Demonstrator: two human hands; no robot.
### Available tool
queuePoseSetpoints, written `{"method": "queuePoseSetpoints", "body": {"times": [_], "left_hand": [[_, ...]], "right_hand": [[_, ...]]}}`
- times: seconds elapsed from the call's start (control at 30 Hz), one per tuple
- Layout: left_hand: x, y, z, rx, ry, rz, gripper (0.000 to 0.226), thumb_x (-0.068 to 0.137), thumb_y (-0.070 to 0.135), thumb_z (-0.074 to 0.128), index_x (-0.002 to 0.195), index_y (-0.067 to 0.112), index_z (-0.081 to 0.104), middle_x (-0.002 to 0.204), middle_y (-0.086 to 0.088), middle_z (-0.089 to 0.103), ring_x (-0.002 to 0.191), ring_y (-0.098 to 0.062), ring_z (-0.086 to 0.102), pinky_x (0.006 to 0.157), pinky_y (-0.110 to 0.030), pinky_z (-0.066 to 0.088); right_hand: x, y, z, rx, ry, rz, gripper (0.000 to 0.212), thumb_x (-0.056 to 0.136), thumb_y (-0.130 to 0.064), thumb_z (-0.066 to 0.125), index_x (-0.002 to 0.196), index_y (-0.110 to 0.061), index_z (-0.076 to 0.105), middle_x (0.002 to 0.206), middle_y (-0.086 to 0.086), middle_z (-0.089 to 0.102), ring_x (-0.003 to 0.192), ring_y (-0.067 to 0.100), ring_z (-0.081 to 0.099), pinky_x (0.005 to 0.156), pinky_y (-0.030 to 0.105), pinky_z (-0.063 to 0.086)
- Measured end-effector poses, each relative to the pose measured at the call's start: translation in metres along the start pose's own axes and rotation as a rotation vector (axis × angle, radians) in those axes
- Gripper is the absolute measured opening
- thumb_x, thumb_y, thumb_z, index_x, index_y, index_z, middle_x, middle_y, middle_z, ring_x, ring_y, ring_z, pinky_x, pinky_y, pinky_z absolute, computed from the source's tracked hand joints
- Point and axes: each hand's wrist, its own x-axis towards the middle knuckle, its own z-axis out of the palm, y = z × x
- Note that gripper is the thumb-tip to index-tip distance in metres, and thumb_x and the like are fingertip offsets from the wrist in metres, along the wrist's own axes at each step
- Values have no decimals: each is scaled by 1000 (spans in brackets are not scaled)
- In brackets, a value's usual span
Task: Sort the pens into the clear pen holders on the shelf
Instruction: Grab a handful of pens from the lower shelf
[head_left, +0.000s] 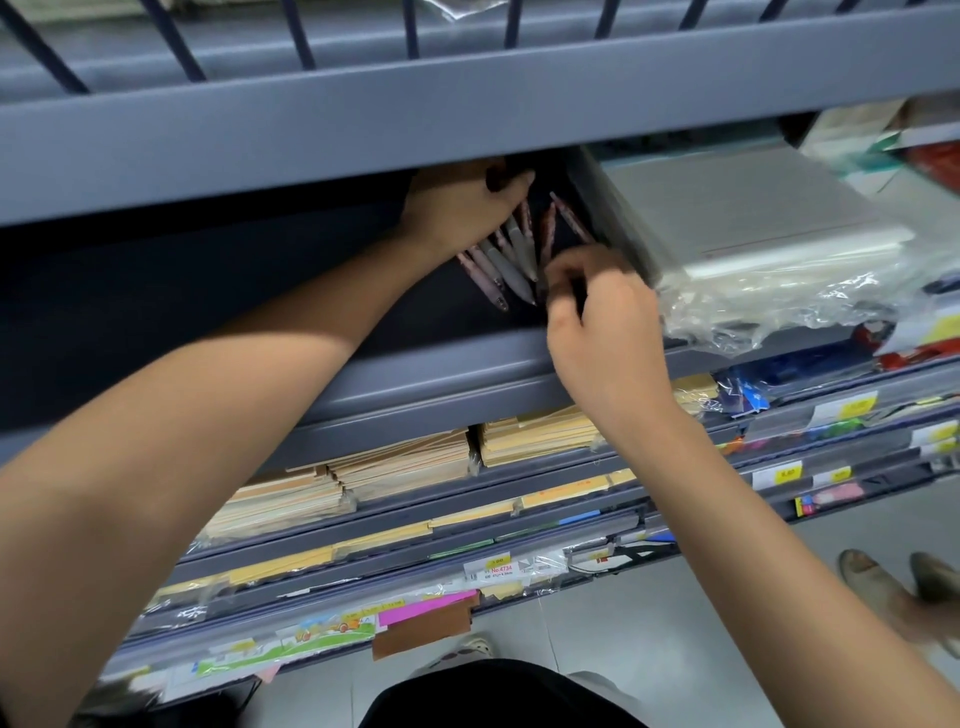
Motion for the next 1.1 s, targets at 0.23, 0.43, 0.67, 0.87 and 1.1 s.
{"method": "queuePoseSetpoints", "body": {"times": [0.23, 0.43, 0.67, 0.87, 1.1], "left_hand": [[-18, 23, -9, -86, -272, -351, 80, 78, 72, 64, 139, 24, 49, 134, 3, 56, 111, -26, 60, 89, -25, 55], [-32, 41, -3, -5, -336, -444, 90, 78, 58, 65, 150, 19, 31, 159, -15, 25, 149, -35, 17, 121, -50, 15], [-34, 35, -15, -109, -348, -355, 75, 87, 27, 63, 152, 27, 27, 151, -9, 28, 110, -32, 57, 50, -37, 57], [-29, 37, -42, 199, -555, -473, 49, 80, 64, 68, 100, 20, 76, 120, -18, 70, 98, -23, 69, 72, -23, 54], [-15, 49, -50, 182, -766, -708, 30, 83, 33, 68, 87, 4, 69, 99, -17, 64, 87, -28, 64, 63, -31, 55]], "right_hand": [[9, -13, -5, -118, -65, 144, 44, 78, 4, 46, 121, -5, 55, 121, 17, 57, 102, 37, 54, 73, 31, 39], [9, -12, -11, -248, -163, 164, 16, 83, 3, 47, 85, -12, 44, 81, 9, 45, 74, 31, 39, 68, 33, 34], [5, 1, -12, -345, -86, 17, 17, 94, -2, 46, 95, -1, 63, 77, 11, 49, 69, 29, 43, 64, 32, 38], [-3, -5, -16, -463, -126, -39, 10, 91, -4, 54, 92, -3, 63, 89, 16, 56, 89, 35, 57, 68, 35, 37], [-7, -15, -19, -567, -154, -91, 9, 84, -1, 62, 90, -8, 63, 97, 17, 59, 97, 37, 53, 77, 39, 40]]}}
